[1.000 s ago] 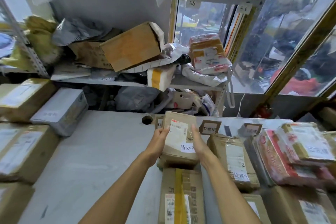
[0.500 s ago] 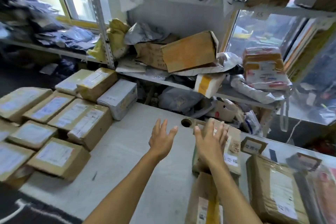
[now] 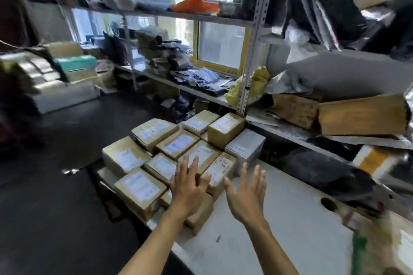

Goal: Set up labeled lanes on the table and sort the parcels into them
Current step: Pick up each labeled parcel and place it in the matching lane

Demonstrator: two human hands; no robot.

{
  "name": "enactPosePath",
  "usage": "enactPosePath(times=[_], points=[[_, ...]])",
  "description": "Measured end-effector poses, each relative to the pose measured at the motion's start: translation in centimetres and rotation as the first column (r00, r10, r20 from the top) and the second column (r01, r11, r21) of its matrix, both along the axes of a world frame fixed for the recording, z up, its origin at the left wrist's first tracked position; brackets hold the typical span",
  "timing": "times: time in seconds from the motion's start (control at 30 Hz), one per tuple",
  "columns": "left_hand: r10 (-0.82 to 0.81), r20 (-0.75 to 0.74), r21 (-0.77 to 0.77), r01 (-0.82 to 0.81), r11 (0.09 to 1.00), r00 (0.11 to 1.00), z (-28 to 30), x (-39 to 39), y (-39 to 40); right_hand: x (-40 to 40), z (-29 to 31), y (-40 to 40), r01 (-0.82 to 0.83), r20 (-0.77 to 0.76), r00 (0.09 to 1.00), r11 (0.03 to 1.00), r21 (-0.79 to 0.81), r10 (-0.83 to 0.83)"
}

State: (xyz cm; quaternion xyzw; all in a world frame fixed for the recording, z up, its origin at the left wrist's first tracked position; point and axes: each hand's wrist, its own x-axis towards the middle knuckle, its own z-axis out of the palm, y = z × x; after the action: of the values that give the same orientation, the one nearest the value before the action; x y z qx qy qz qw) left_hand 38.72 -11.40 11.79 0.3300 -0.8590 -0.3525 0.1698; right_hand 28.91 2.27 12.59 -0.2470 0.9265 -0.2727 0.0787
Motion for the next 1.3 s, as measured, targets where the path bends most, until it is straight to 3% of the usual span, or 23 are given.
enactPosePath(times=[0.27,0.5,0.73,1.1,1.3], points=[[0.134,-0.099,0.058,-0.128,0.990,0.986,0.5,9.5,-9.9,7.8,0.2,-11.0,-0.125,0.042,0.991,0.992,0.018,0.124],[0.119,-0.131,0.085,-0.109,0.990,0.984,1.1,8.9,-14.1,6.5,-0.4,-14.1,-0.106,-0.012,0.994,0.989,0.099,0.108],[0.031,-0.096,0.070,-0.025,0.997,0.995,-0.1,2.8,-17.2,1.6,-1.5,-17.0,-0.031,0.000,1.000,0.995,0.098,0.031],[-0.155,-0.016,-0.011,0.154,0.988,0.988,1.5,-13.7,-21.9,-11.5,-1.7,-21.6,0.078,0.082,0.994,0.997,-0.022,-0.076],[-0.215,-0.078,0.186,0.226,0.956,0.974,0.9,-20.2,-23.3,-16.7,-3.0,-22.4,0.218,0.213,0.958,0.969,-0.114,-0.190]])
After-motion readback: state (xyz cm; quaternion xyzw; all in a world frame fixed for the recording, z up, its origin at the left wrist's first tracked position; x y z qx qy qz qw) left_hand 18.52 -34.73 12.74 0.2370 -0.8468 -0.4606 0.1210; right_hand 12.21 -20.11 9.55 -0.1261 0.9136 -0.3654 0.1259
